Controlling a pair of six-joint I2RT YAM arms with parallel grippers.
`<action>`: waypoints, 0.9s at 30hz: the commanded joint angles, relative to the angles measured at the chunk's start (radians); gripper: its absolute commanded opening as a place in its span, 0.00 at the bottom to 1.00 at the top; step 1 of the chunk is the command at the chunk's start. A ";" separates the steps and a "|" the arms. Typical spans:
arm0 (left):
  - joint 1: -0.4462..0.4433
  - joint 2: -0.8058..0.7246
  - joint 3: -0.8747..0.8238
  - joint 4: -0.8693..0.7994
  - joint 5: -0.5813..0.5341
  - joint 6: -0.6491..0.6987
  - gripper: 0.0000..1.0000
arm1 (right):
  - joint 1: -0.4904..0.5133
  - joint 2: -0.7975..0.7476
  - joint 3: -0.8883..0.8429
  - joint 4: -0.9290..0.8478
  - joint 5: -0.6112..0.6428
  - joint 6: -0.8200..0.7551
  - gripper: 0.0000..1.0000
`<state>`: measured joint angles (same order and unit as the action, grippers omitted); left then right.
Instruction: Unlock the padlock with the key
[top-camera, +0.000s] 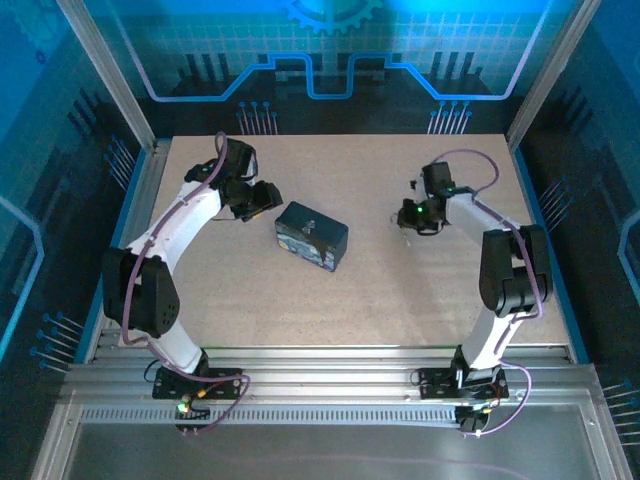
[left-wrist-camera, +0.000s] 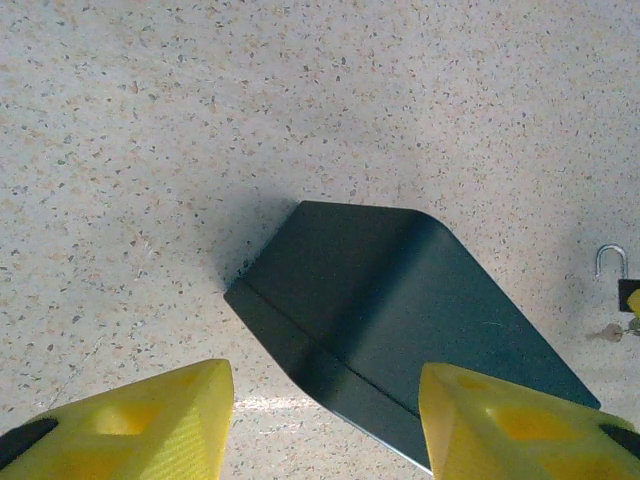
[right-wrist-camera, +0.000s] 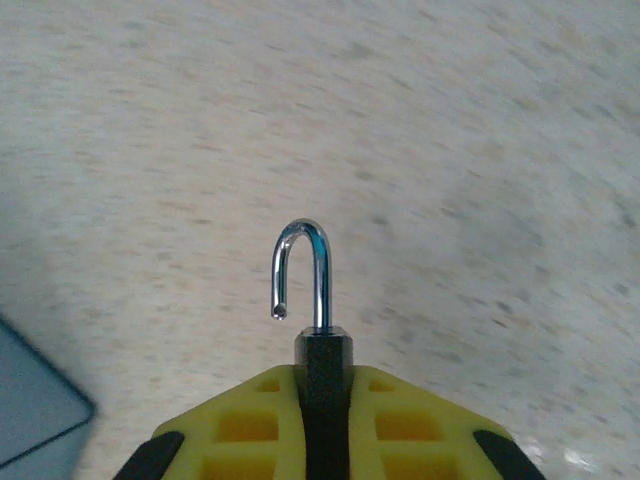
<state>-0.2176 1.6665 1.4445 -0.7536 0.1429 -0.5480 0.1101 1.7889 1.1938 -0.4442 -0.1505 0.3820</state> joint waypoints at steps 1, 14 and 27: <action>0.010 -0.039 0.004 -0.015 -0.010 0.006 0.53 | -0.023 0.008 -0.031 0.084 0.024 0.040 0.04; 0.023 -0.060 -0.007 -0.019 -0.008 0.011 0.53 | -0.051 -0.052 -0.026 0.060 -0.049 -0.086 0.51; 0.029 -0.076 -0.030 -0.018 0.000 0.003 0.53 | 0.323 -0.171 0.093 0.038 -0.165 -0.532 1.00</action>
<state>-0.1989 1.6238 1.4235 -0.7536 0.1432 -0.5480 0.3706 1.6253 1.2800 -0.3820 -0.2996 0.0113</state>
